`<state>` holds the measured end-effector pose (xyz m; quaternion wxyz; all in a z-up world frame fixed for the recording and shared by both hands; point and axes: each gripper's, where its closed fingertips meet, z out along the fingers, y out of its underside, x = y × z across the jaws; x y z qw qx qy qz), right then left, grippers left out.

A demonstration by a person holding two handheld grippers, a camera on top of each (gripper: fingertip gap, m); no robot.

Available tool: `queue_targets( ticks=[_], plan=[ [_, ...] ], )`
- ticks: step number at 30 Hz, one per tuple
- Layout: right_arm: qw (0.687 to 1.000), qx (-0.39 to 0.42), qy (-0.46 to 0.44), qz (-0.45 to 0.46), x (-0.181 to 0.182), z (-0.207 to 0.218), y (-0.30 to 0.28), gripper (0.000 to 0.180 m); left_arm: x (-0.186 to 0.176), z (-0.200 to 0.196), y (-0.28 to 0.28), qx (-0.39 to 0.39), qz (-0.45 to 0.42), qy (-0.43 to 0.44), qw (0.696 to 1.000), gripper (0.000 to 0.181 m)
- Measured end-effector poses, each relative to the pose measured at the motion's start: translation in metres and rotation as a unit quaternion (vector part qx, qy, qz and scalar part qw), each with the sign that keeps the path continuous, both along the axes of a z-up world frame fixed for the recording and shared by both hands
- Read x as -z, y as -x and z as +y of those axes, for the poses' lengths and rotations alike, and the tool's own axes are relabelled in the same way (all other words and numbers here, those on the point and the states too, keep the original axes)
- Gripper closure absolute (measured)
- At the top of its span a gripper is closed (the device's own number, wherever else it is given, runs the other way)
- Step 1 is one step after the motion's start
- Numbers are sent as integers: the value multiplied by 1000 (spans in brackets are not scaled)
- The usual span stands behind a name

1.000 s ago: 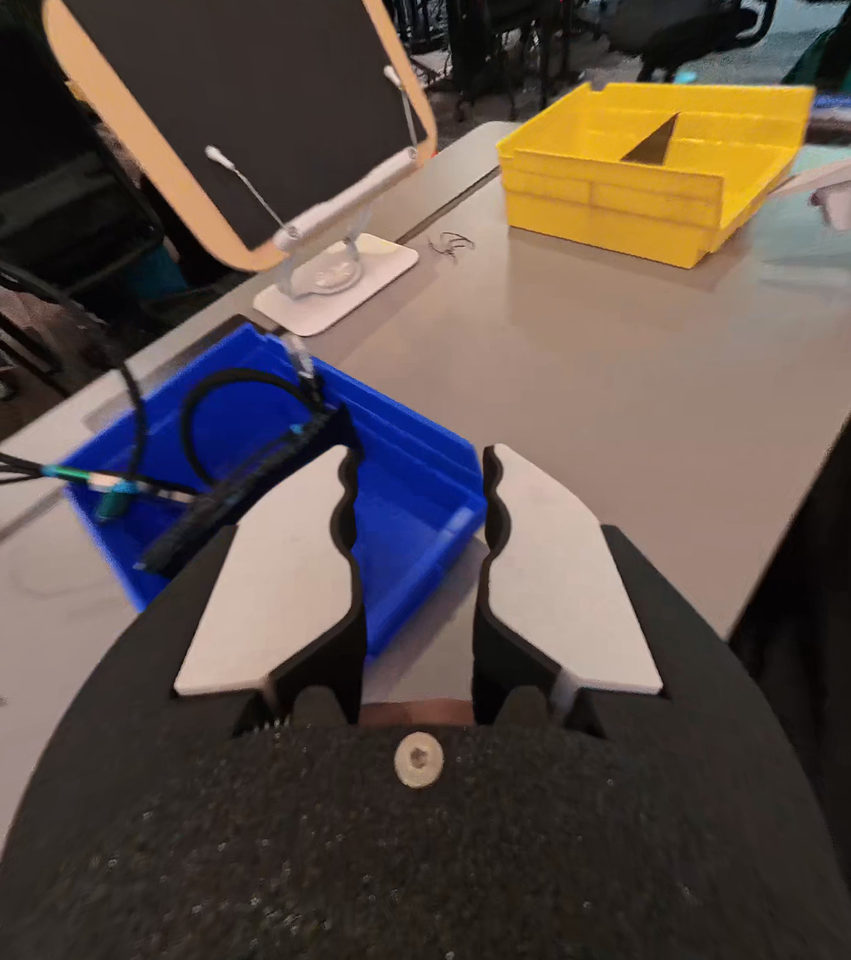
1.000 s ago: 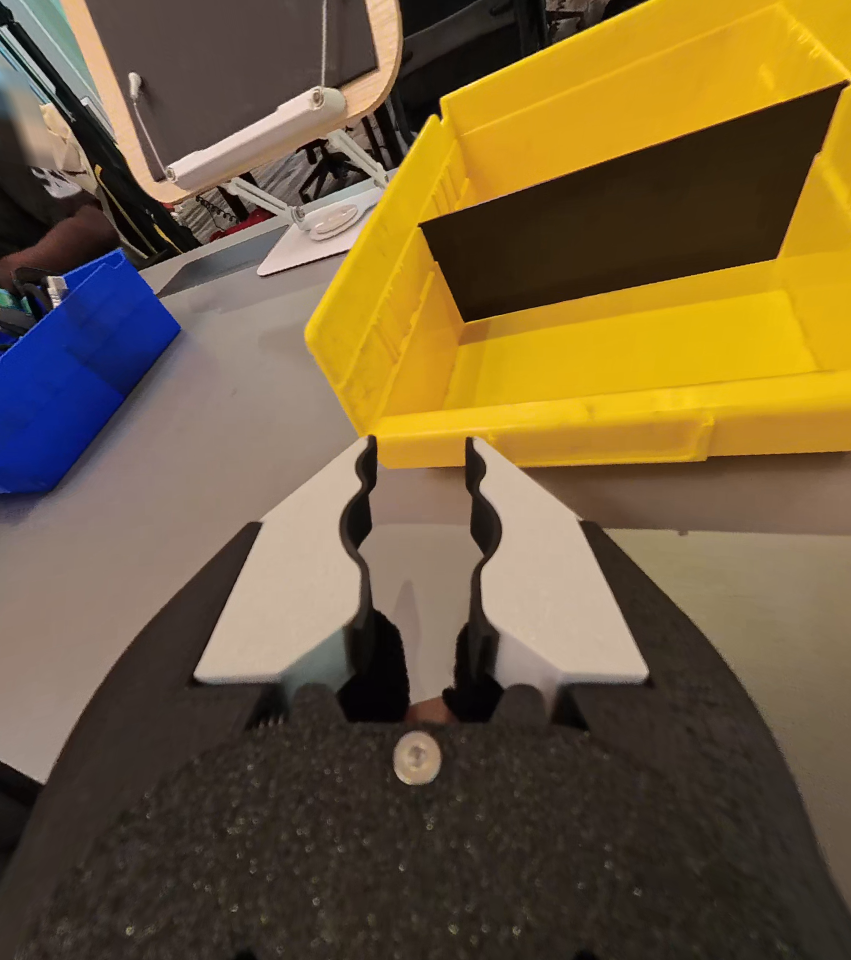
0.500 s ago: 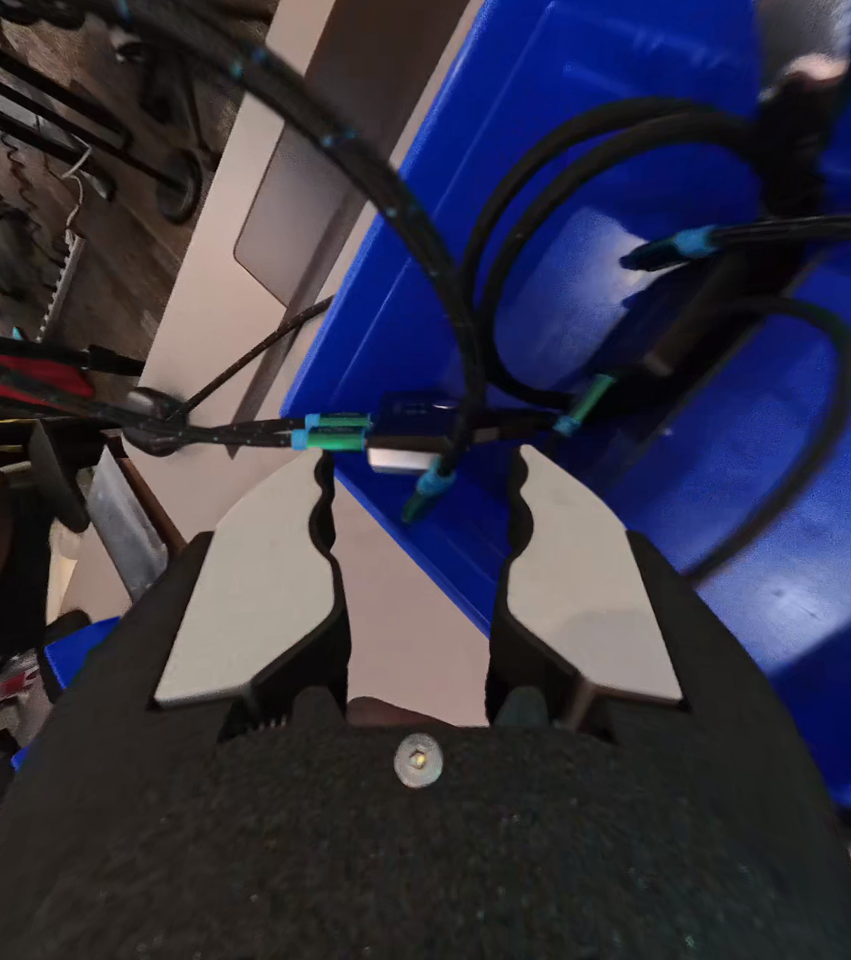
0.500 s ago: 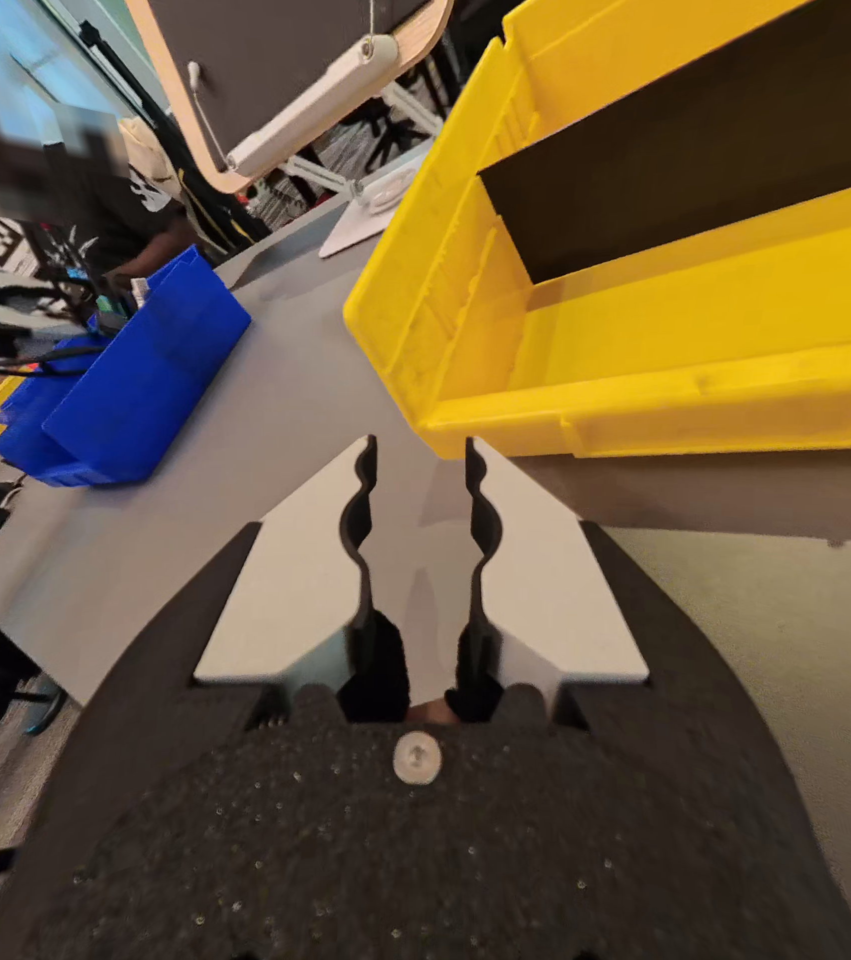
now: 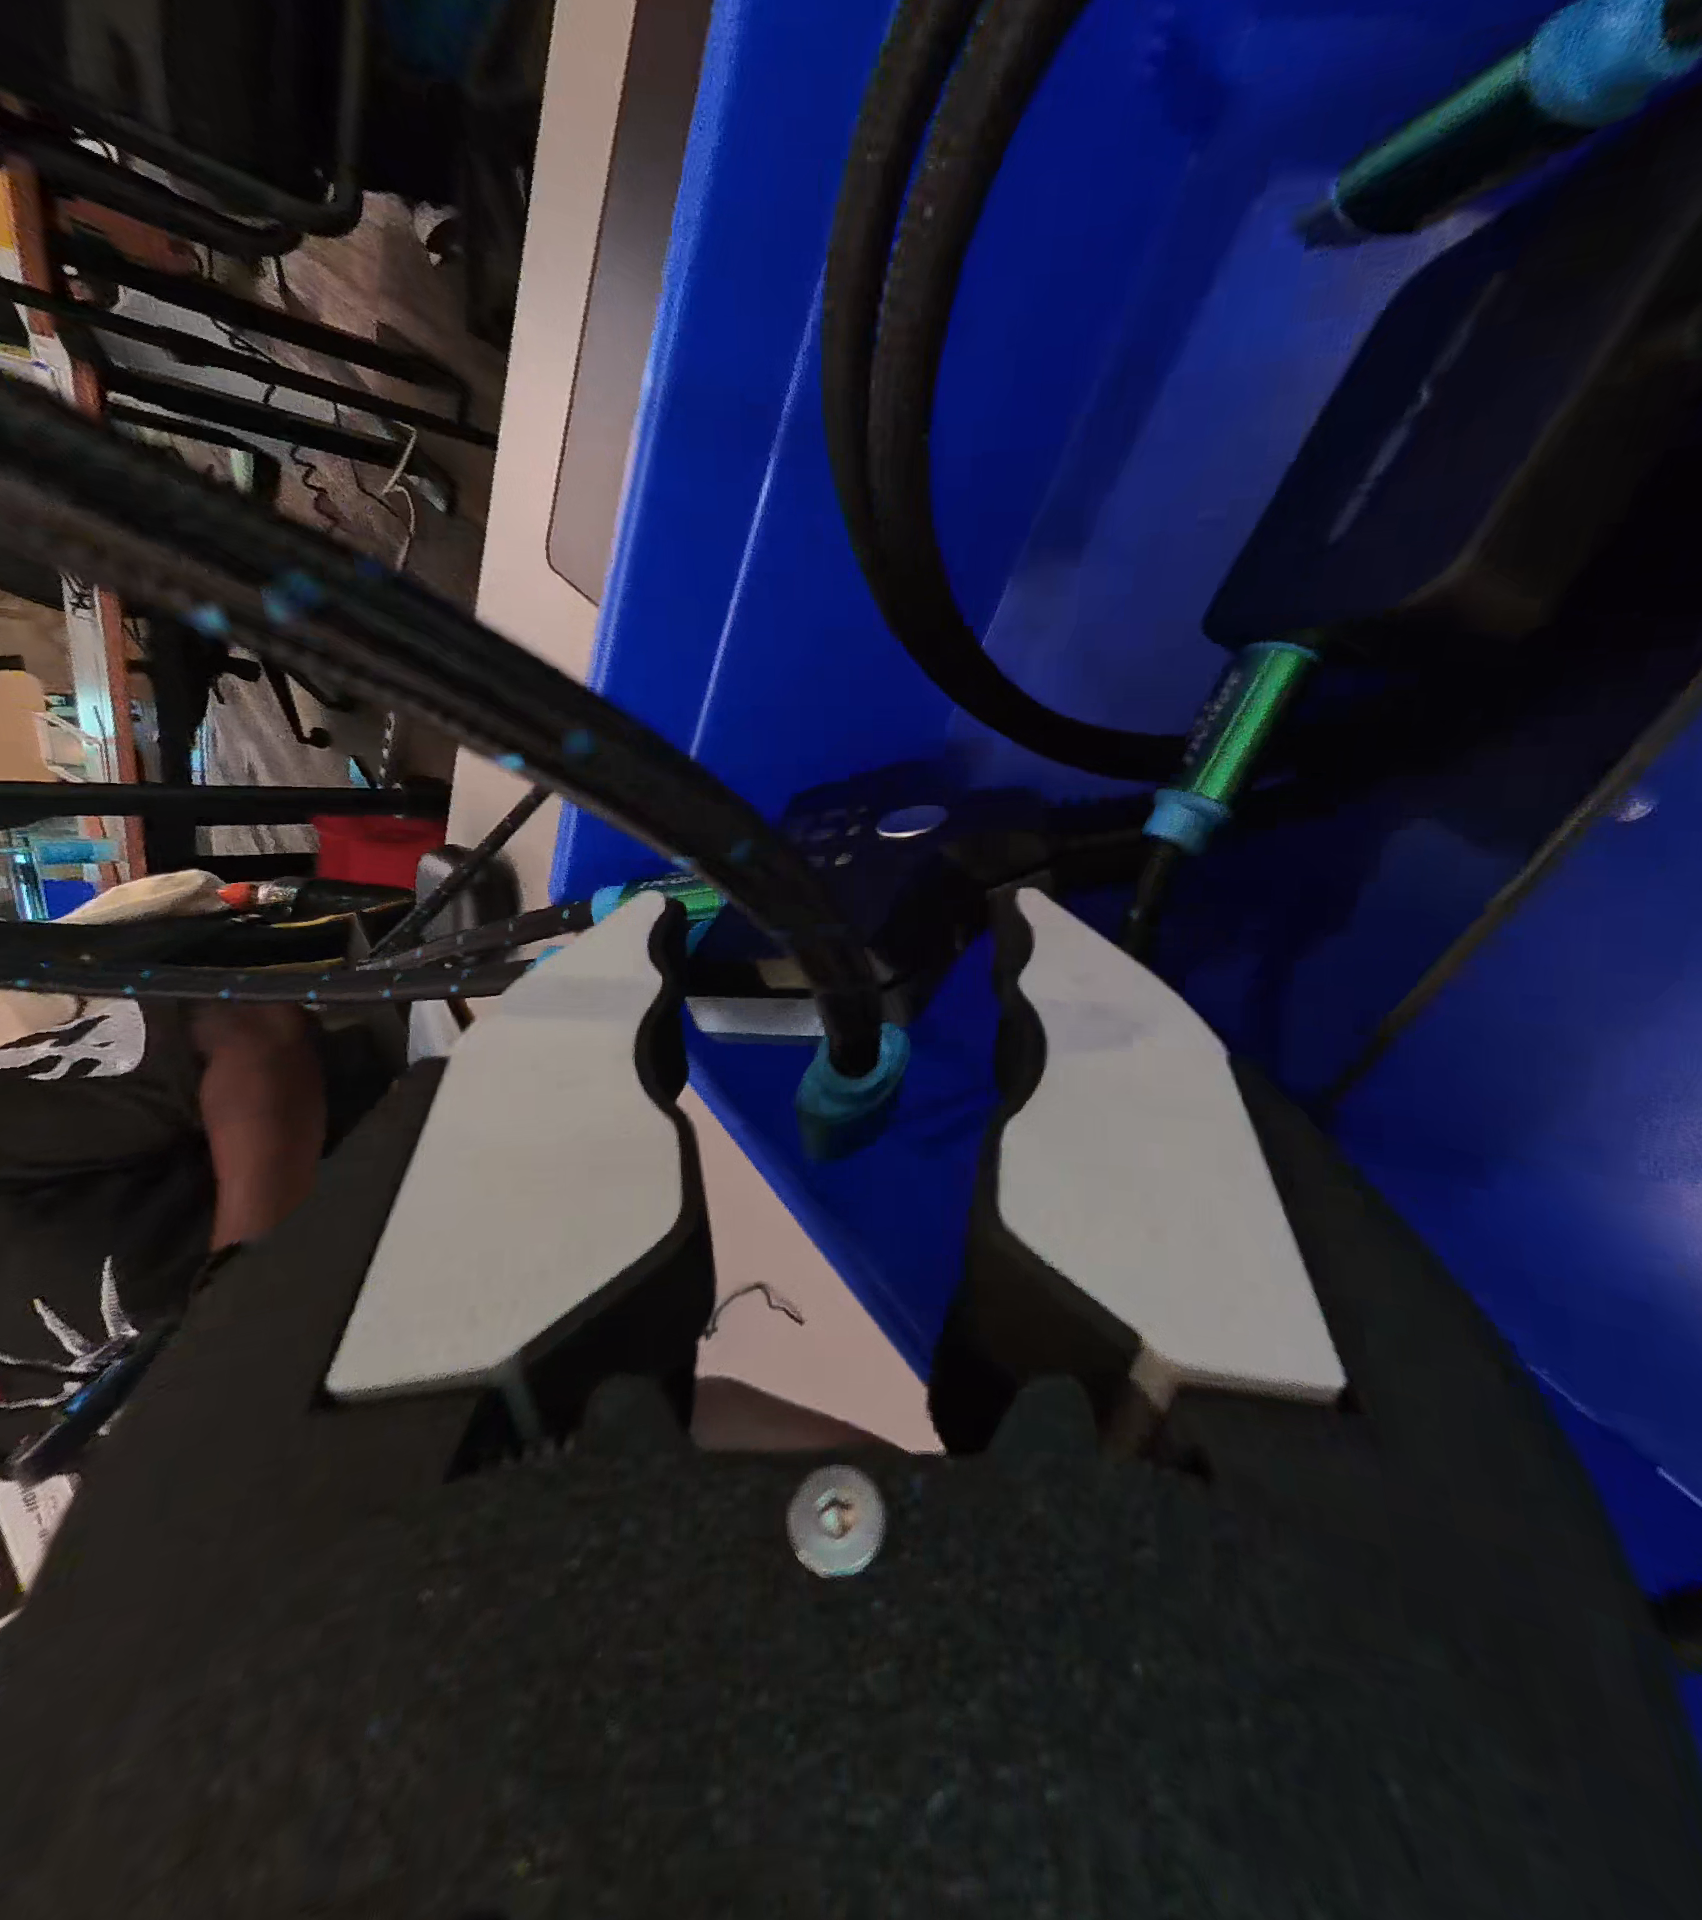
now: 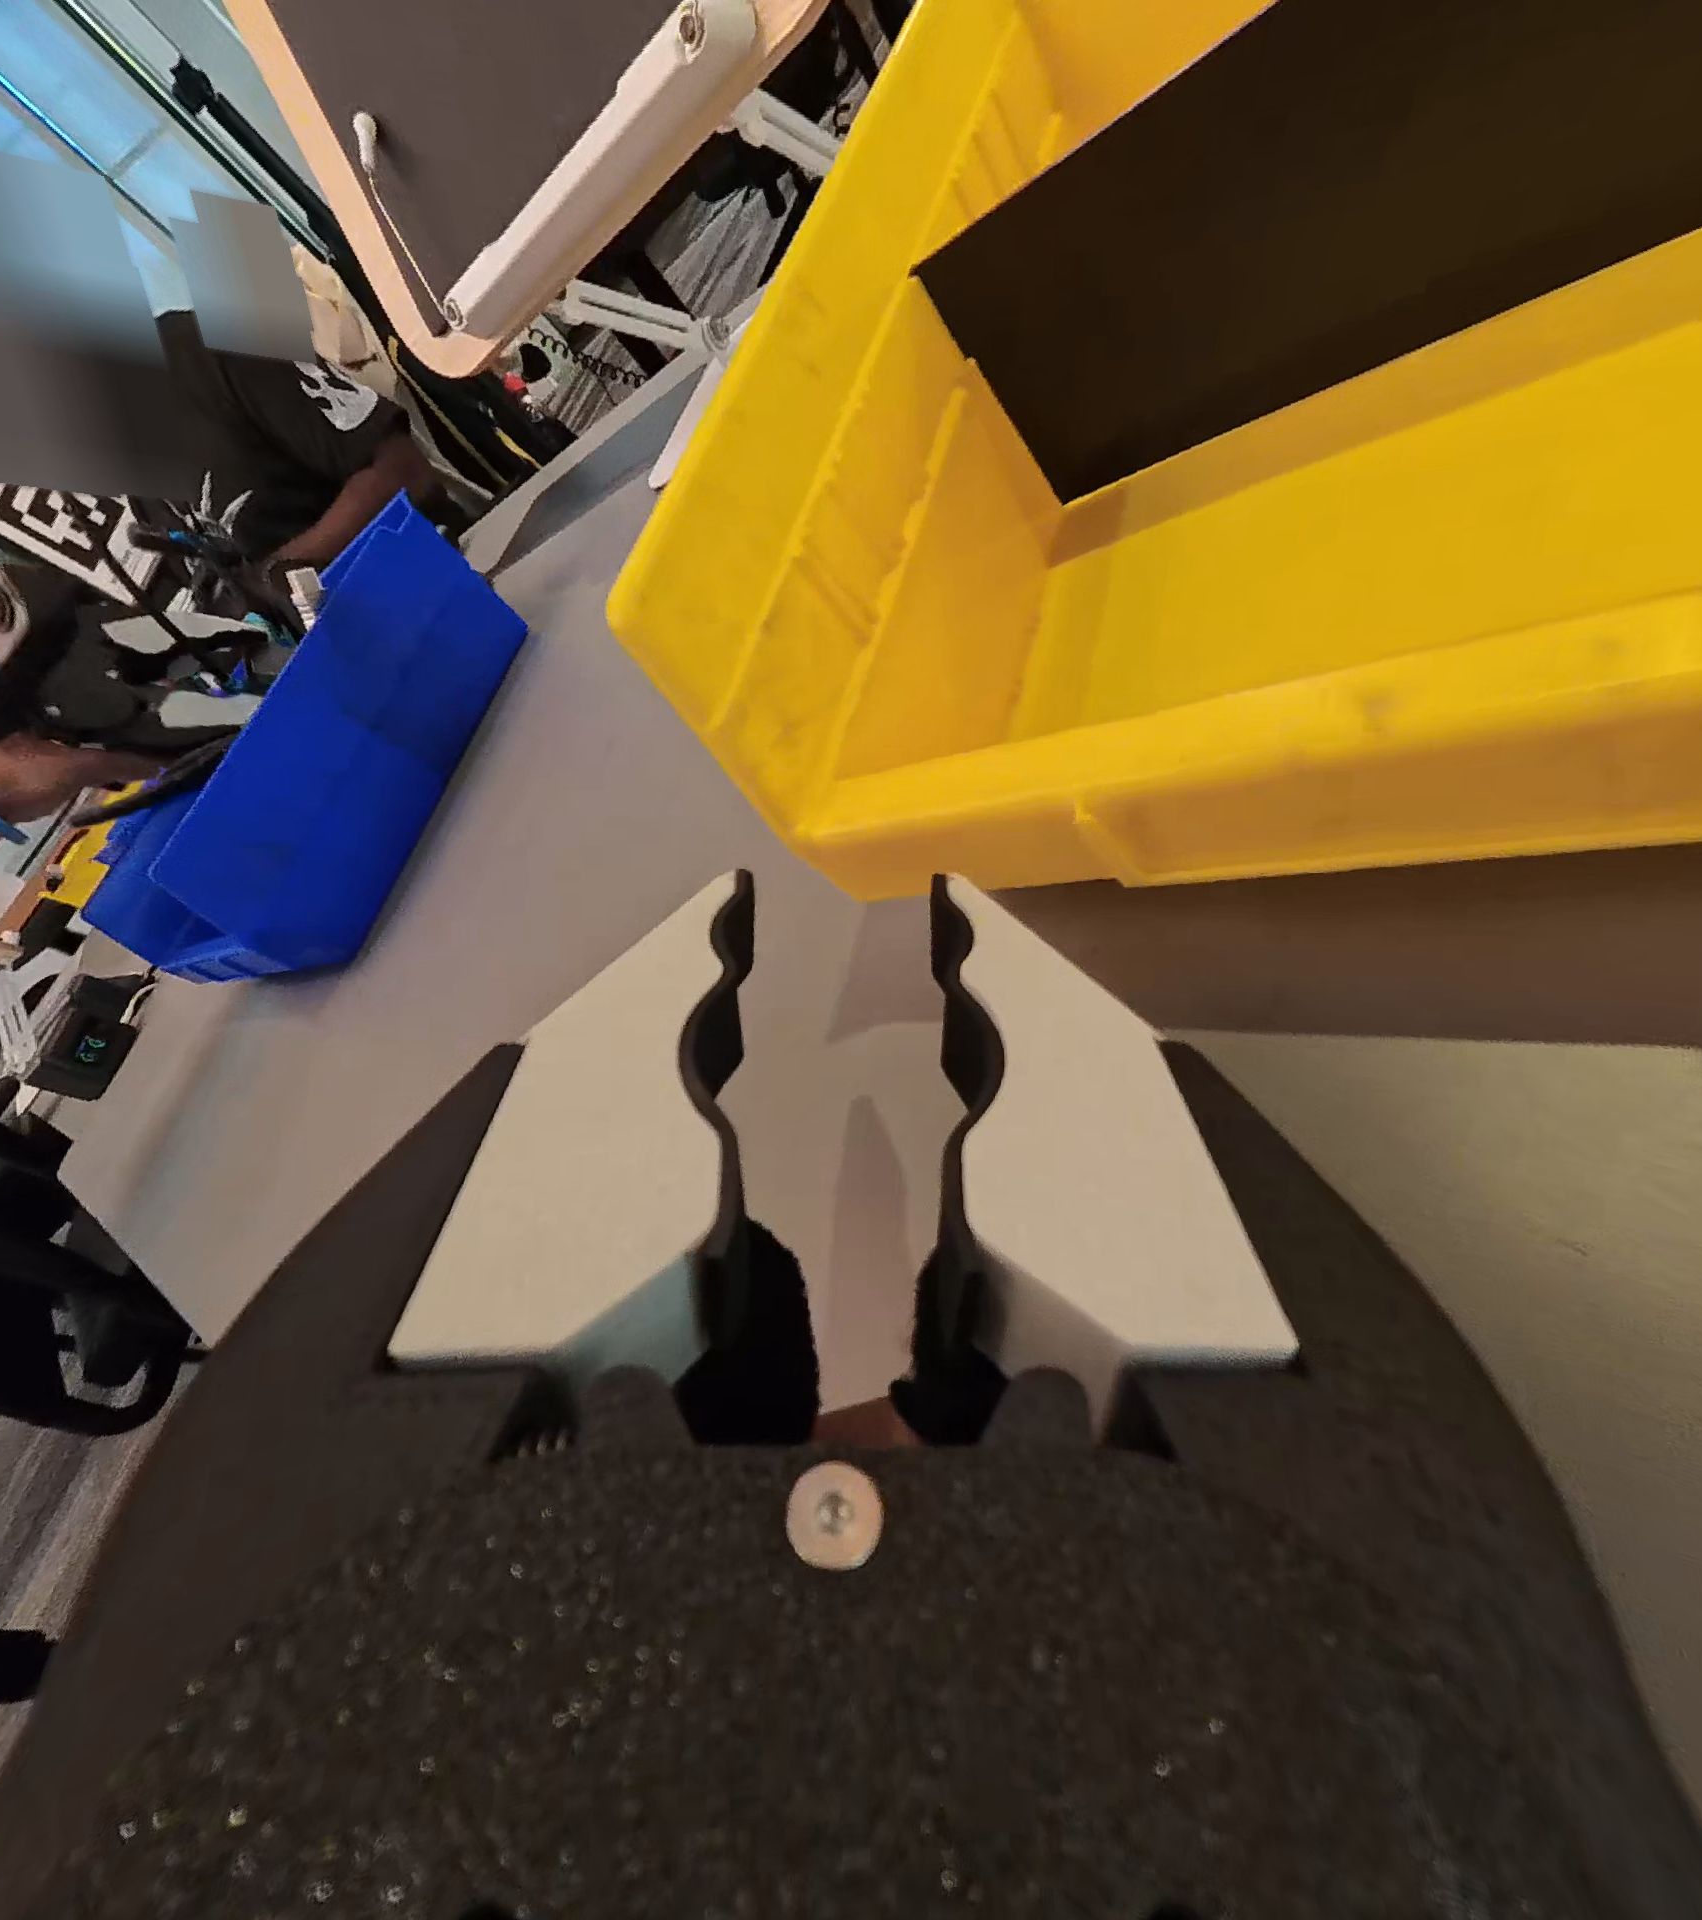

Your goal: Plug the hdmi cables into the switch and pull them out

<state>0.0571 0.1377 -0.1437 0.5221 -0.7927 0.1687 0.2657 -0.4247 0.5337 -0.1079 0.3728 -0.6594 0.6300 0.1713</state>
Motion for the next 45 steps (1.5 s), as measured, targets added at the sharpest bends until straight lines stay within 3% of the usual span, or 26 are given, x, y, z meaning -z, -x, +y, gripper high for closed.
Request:
queue_targets(
  ticks=[9, 13, 20, 24, 29, 31, 32, 33, 39, 45],
  plan=[
    [1000, -17, 4, -1, 1, -1, 8, 146, 1, 5, 7, 6, 4, 1, 1000, 130],
    [1000, -14, 3, 8, 0, -3, 6, 146, -4, 1, 8, 42, 103, -79, 991, 180],
    [999, -27, 8, 15, 2, -3, 14, 146, -55, -4, 0, 10, -3, -45, 999, 180],
    [1000, -29, 8, 7, 1, -4, 17, 146, -93, 0, 5, 3, -22, -52, 998, 180],
    [999, -33, 14, 5, 3, -5, 19, 146, -84, -1, 15, -84, -79, 33, 993, 180],
    [999, -33, 15, 4, 3, -5, 19, 146, -71, -2, 21, -152, -131, 77, 977, 179],
    [999, -34, 16, 5, 3, -5, 19, 146, -67, -3, 21, -180, -170, 98, 964, 170],
    [999, -36, 17, 6, 4, -5, 20, 146, -64, -4, 21, -208, -206, 117, 949, 159],
    [999, -48, 20, 13, 5, -5, 26, 146, -46, -2, 20, -360, -343, 183, 848, 149],
    [998, -62, 23, 16, 5, -7, 33, 146, -21, 5, 20, -432, -335, 205, 812, 137]
  ],
)
